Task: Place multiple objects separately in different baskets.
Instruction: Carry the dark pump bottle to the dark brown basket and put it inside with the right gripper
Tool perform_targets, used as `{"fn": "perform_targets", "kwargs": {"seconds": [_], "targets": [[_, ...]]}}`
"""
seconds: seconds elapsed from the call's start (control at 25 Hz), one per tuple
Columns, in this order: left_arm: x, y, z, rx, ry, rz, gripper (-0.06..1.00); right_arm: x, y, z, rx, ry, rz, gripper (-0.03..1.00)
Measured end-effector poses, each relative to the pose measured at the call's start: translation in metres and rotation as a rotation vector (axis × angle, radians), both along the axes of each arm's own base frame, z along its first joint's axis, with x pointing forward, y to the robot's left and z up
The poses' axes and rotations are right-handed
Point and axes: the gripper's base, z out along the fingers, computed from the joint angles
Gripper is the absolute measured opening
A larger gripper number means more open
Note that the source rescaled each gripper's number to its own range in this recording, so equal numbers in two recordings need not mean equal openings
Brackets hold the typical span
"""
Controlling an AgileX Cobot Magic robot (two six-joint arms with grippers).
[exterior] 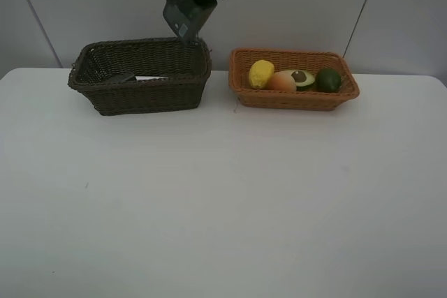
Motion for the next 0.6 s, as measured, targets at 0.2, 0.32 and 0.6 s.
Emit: {"fn": "perform_targets", "kwargs": {"seconds": [0.2,0.32,0.6], "targets": [[0.000,0.000,0.000,0.000,0.000,0.000,1.00,0.040,0.028,-0.059,0.080,-0.026,-0.029,0.30],[0.000,0.000,0.000,0.000,0.000,0.000,1.00,0.055,0.039,-0.092,0.101,-0.047,-0.039,0.31],[0.000,0.000,0.000,0.000,0.000,0.000,1.00,0.070,0.048,-0.111,0.171,-0.129,-0.055,0.92]]}}
